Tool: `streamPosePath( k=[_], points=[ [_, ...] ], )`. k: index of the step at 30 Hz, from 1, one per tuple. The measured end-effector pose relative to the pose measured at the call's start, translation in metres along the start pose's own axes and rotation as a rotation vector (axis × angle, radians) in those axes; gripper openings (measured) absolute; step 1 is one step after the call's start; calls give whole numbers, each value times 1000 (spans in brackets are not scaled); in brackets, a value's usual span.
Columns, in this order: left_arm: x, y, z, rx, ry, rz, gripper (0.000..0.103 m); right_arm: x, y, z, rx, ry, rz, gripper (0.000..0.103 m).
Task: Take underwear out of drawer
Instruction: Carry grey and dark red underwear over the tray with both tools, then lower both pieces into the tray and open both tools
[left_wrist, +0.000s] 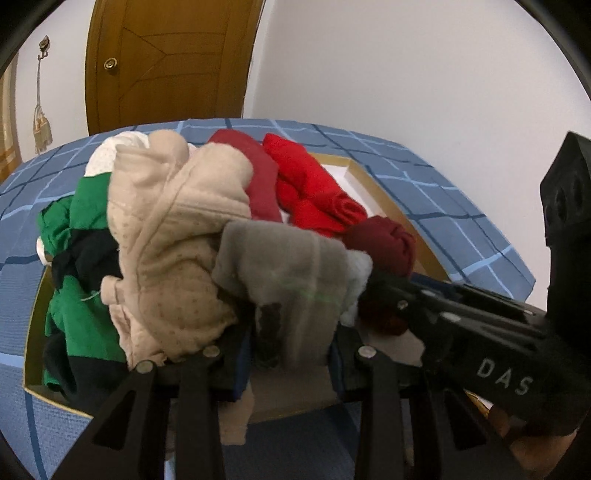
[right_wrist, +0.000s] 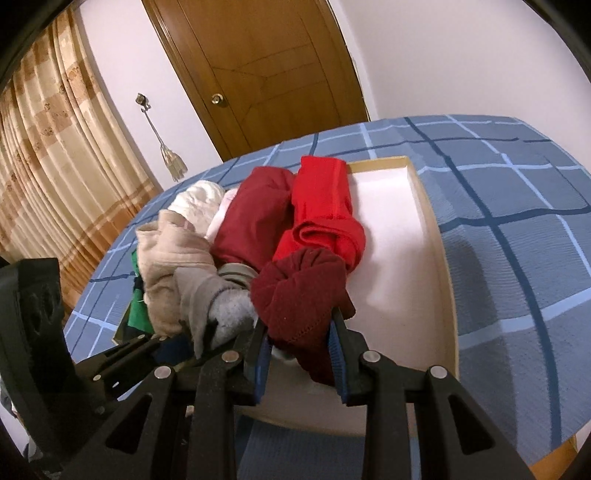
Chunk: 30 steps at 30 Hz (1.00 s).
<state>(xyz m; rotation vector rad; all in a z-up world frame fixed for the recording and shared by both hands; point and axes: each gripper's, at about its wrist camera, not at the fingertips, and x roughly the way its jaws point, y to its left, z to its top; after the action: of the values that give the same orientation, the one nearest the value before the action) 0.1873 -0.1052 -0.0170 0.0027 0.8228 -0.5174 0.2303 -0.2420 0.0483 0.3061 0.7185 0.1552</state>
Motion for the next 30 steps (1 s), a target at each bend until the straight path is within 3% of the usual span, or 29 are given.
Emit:
streamPosePath(
  k=[15, 20, 24, 28, 30],
  points=[
    [11, -7, 1, 30, -11, 64, 36, 31, -3, 7, -14, 48, -5, 33],
    [7, -16, 1, 47, 1, 94, 51, 27, -4, 3, -19, 49, -16, 47],
    [-6, -15, 0, 20, -3, 77, 64, 11, -7, -2, 13, 19, 17, 47],
    [-21, -21, -4, 32, -37, 106, 85, -9, -10, -7, 44, -12, 48, 50],
    [-29, -24, -6, 35, -63, 122, 97, -19, -11, -11, 56, -34, 50, 59]
  ],
)
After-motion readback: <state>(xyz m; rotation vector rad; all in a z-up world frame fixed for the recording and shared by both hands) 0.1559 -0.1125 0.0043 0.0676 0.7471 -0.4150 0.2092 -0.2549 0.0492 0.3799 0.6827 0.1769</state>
